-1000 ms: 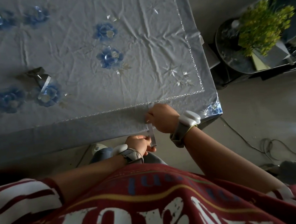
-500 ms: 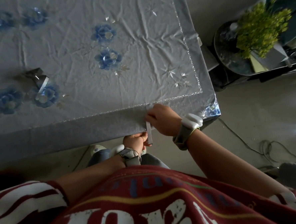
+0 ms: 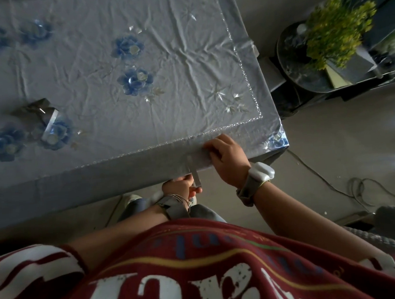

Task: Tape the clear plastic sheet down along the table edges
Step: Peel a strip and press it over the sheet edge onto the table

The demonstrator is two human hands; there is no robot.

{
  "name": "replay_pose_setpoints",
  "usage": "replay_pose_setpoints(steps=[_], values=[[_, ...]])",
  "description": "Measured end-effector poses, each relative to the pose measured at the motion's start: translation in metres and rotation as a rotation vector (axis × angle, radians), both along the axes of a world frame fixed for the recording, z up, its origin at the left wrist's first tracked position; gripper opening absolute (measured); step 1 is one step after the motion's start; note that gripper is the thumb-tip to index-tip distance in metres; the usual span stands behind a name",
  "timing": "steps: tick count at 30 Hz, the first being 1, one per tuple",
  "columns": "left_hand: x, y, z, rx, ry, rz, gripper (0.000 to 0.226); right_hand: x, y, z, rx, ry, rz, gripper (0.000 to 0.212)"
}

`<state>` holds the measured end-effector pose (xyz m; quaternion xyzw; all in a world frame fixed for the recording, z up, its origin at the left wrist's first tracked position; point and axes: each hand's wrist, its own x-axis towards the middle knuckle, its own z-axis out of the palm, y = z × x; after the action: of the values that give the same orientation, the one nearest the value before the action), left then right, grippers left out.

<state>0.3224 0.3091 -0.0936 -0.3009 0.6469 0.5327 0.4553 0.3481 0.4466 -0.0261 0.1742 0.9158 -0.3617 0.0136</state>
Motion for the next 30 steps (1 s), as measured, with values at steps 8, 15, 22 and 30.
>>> replay_pose_setpoints(steps=[8, 15, 22, 30], values=[[0.001, 0.001, 0.008, 0.113, -0.063, 0.020, 0.020, 0.005, 0.001, -0.005, 0.003, 0.039, 0.049, 0.024], [-0.016, -0.025, 0.049, 0.173, -0.293, -0.356, 0.014, 0.011, 0.005, -0.005, -0.007, 0.071, 0.157, 0.042], [-0.054, -0.034, 0.078, 0.135, 0.692, -0.431, 0.021, 0.029, -0.002, -0.022, 0.284, 0.090, 0.340, 0.088], [-0.090, -0.038, 0.040, -0.574, 1.385, -1.114, 0.050, 0.037, -0.008, -0.043, 0.358, 0.124, 0.284, 0.086]])
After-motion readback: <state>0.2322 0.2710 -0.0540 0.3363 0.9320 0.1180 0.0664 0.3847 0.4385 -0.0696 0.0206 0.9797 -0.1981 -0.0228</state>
